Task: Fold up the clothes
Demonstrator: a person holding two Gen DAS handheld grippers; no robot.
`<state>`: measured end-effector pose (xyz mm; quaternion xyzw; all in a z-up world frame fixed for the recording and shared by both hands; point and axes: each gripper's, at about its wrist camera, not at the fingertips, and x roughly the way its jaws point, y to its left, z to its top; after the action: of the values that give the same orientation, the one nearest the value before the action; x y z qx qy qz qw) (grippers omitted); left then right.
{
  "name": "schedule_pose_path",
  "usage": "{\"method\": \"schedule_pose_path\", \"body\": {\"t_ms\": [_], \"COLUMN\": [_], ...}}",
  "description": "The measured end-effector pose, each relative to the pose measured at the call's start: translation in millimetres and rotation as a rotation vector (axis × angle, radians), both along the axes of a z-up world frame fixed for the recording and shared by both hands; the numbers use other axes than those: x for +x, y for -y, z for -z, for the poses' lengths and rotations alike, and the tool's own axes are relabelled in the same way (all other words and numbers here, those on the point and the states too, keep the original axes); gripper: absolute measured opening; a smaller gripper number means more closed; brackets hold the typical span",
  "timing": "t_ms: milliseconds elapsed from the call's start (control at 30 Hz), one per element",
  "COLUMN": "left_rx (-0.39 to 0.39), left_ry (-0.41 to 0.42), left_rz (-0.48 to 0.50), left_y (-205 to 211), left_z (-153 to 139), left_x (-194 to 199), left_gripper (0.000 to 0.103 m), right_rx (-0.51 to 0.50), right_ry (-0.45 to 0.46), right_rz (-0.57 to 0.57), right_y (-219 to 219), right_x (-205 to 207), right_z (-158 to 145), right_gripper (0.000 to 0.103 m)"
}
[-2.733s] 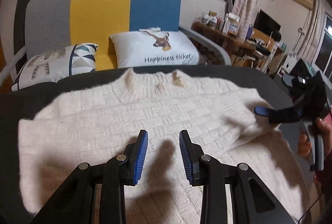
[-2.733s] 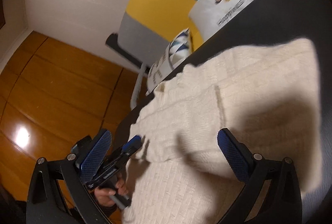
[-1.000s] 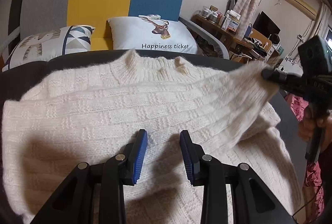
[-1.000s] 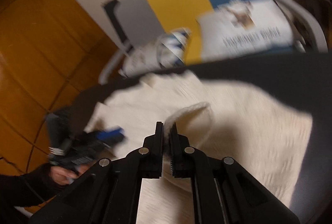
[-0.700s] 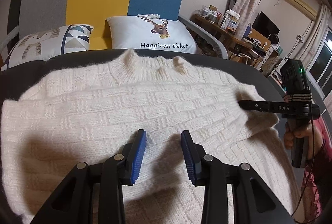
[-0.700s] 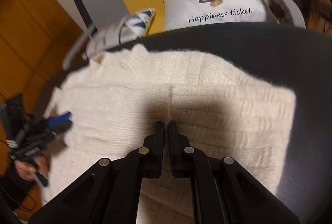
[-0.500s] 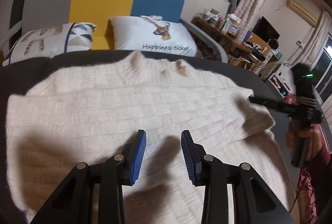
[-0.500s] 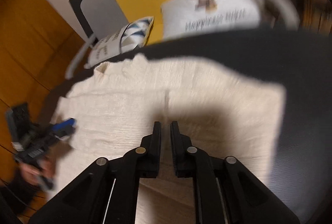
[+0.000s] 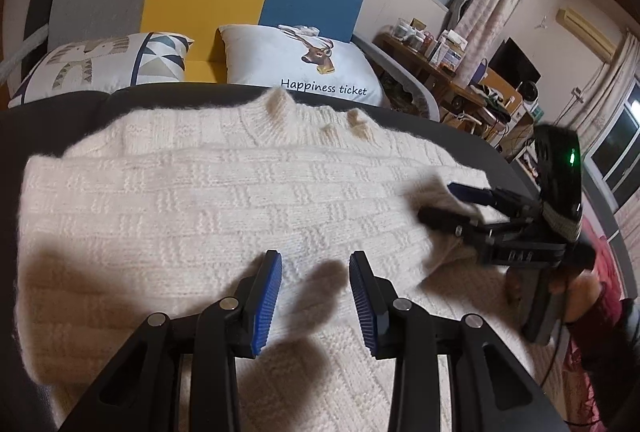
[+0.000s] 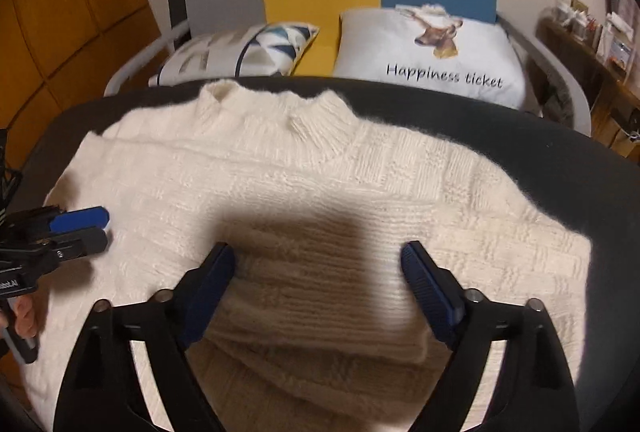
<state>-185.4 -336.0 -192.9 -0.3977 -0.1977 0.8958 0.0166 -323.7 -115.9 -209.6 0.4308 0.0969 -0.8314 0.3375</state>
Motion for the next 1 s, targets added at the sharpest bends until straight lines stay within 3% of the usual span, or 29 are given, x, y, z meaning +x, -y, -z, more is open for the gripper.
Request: {"method": "schedule_pose_path", "body": {"t_ms": [67,200,333,433,500,533,567,700,900,1000], "left_rx": [0.002,0.013,-0.011,-0.025,-0.026,-0.019,-0.016,-0.053,-0.083,-0.17], "left_ry": [-0.008,-0.024,-0.027,0.001,0.02,0.018,0.016,0.013,-0.049,-0.063], "left_rz": [-0.015,-0.051,-0.077,-0.104,-0.123,-0.121,-0.118,-0.102,-0.032,0.037], "left_y": [4.6,18.6,33.0,45.2,52.0,53.5,54.6,51.8,48.1,41.3], "left_z": [-2.7,-9.6,-14.0,-9.4,-4.0,-1.8,0.2,0.2,-26.1,-36.5], "left_x": [2.7,10.9,20.2,23.4,26.3,28.3,30.0,31.0,15.5,-6.3], "left_gripper": [0.035,0.035,0.036,0.036,0.036,0.036,0.036,0.036,0.036,0.036], "right_rx": [0.004,0.055,-0.035,-0.059,0.01,0.045,0.074,0.032,0.083,0.116], "right_ry": [-0.018,0.006,0.119,0.144,0.077,0.083,0.089,0.123,0.115,0.021], "right_rz": [-0.006,-0.013,-0.045,-0.097,-0.096,-0.079,-0.063,-0.03,-0.007,-0.048], "right_y": [3.4,12.8,6.5,7.8,14.5,17.0,18.9,10.3,5.8,17.9], "right_x": [3.9,2.3,-3.0,-2.8,-1.1,-4.8,-8.4,-16.5,-13.1,4.5], "right_z": [1.9,-0.3,-17.6,-25.3,-24.5,-18.5,-12.9,-4.7,-11.1,-29.4], "right_gripper": [0.102,0.103,0.103,0.103,0.076,0.049,0.036,0.032,0.028,0.031]}}
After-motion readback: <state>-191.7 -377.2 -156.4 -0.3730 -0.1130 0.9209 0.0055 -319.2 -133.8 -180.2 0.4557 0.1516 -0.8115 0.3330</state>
